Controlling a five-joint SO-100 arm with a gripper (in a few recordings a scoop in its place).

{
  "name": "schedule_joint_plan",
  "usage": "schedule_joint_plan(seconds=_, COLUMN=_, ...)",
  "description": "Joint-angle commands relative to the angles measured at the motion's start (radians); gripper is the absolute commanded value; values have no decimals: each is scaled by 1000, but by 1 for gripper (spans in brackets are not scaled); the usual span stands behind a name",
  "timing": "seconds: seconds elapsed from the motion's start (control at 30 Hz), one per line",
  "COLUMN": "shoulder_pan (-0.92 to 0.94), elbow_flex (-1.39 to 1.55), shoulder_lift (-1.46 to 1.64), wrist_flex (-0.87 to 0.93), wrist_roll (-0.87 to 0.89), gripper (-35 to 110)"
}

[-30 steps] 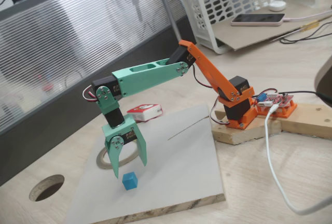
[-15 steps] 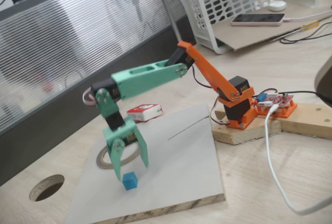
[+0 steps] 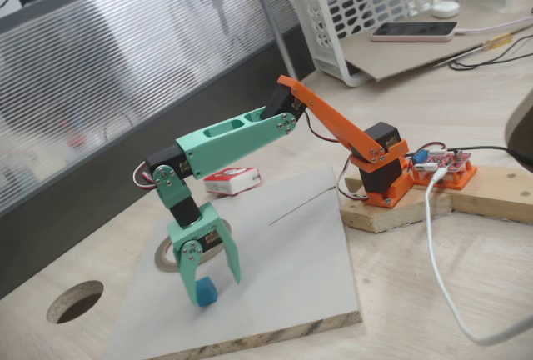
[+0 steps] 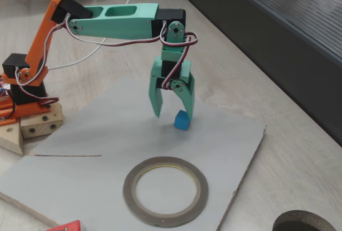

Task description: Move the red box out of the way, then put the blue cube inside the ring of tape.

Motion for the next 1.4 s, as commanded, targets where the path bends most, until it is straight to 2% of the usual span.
schedule_joint_plan(seconds=0.0, shoulder_pan=-14, elbow_flex=-74, shoulder_lift=11, wrist_flex=-61, wrist_roll=6, gripper=51)
schedule_joint_plan(seconds=1.37, shoulder_pan=61, elbow_flex=-84, shoulder_lift=-57, wrist_flex=-14, wrist_roll=5, gripper=50)
